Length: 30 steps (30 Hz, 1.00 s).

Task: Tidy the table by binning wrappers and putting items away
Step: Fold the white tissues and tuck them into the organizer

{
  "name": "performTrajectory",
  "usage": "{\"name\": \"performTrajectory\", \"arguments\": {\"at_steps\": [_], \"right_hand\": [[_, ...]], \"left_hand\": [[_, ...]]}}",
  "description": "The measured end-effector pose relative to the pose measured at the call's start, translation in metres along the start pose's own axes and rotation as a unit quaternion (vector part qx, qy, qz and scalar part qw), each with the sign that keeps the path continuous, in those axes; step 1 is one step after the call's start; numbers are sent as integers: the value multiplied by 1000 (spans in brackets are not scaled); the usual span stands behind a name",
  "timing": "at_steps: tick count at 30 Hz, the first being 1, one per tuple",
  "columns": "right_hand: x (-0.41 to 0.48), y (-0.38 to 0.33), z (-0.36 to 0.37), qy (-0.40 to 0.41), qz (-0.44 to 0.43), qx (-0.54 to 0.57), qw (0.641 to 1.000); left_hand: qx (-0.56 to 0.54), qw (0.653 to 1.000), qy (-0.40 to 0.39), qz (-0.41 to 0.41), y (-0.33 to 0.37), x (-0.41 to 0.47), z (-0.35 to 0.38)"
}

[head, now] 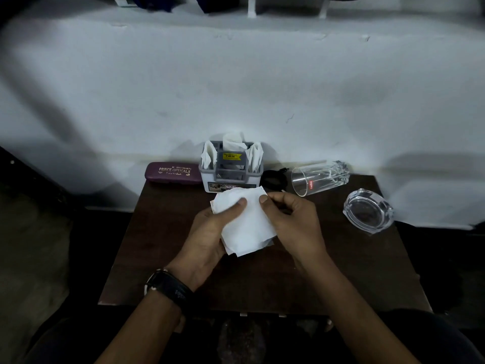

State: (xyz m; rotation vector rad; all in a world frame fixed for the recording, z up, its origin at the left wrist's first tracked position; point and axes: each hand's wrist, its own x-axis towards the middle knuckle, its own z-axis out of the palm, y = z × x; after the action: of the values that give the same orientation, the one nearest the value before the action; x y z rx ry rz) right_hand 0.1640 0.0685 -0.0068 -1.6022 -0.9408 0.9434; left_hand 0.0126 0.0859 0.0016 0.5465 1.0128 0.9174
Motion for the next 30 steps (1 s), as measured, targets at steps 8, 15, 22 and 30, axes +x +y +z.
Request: {"name": "performTrajectory", "arguments": {"at_steps": [8,15,22,30], "right_hand": [[2,-6,-4,-60,85,45,994],[4,-8,-23,-282,221,172,917],[5,-5,-24,-225,174,116,952],[5,-7,-21,-177,139,128,966]], "left_hand": [[97,994,15,40,-1,0,-10],[157,985,-35,64,7,-4,-13],[199,976,-38,76,5,-3,-14],[175,980,28,90,6,-2,-13]]}}
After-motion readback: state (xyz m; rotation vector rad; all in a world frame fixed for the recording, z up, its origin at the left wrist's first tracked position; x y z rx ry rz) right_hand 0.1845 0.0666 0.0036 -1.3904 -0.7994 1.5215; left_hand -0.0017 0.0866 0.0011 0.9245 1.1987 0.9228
